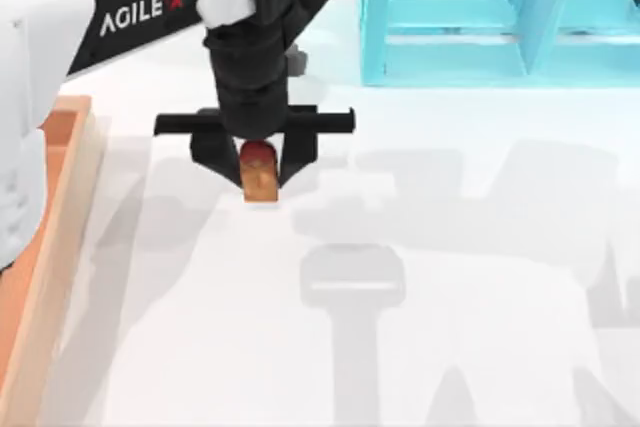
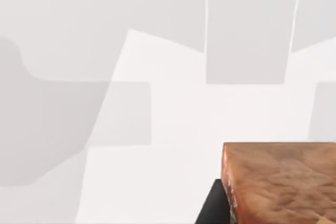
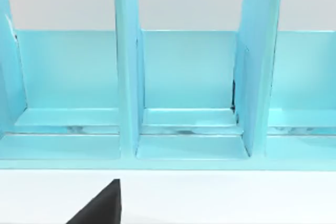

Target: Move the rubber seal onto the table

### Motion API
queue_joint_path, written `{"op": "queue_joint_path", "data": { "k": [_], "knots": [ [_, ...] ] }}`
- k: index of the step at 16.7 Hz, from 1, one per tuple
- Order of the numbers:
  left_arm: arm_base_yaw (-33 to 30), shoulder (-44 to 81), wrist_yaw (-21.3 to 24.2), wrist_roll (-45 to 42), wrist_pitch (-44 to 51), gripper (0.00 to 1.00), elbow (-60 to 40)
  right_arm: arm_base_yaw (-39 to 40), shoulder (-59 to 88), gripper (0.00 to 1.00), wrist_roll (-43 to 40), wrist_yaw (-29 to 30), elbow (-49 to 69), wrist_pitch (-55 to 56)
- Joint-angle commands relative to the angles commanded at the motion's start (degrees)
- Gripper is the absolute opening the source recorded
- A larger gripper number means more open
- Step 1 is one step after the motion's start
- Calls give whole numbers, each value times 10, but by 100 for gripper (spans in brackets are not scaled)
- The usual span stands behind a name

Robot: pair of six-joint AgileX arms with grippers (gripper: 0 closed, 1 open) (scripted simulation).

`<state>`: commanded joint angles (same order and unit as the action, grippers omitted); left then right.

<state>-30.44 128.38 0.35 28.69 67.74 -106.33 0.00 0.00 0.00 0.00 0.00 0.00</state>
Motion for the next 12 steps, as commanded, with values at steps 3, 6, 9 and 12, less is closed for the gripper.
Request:
{"op": "queue_joint_path", "data": {
  "k": [3,6,9,12],
  "knots": [
    [2,0,0,-1,-1,0,3,0,0,100,0,0,0,0],
    [2,6,0,-1,-24,0,19,0,0,100,0,0,0,0],
    [2,14,1,-1,-46,0,37,0,0,100,0,0,0,0],
    [1,21,1,-1,-74,0,54,0,0,100,0,0,0,0]
  ]
}}
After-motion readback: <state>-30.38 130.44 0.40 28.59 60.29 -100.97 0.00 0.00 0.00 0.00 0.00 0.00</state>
